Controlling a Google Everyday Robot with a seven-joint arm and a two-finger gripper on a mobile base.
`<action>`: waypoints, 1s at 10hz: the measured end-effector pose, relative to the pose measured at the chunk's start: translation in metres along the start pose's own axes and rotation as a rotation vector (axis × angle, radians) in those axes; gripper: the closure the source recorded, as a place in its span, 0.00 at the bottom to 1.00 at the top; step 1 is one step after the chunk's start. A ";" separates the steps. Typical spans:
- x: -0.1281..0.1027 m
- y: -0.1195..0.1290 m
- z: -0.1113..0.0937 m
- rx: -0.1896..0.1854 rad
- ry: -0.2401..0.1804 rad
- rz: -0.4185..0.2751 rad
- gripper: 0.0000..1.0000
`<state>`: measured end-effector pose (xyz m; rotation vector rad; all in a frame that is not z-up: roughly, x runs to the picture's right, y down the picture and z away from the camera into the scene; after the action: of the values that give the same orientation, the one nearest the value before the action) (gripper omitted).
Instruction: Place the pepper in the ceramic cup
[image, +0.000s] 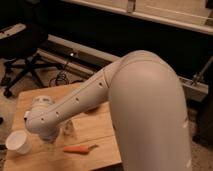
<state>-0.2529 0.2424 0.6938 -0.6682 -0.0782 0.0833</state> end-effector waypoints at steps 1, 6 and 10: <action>0.007 0.006 0.004 -0.036 0.067 0.006 0.20; 0.011 0.011 0.004 -0.068 0.242 0.054 0.20; 0.026 0.030 0.019 -0.005 0.247 0.122 0.20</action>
<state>-0.2308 0.2802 0.6908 -0.6831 0.2003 0.1169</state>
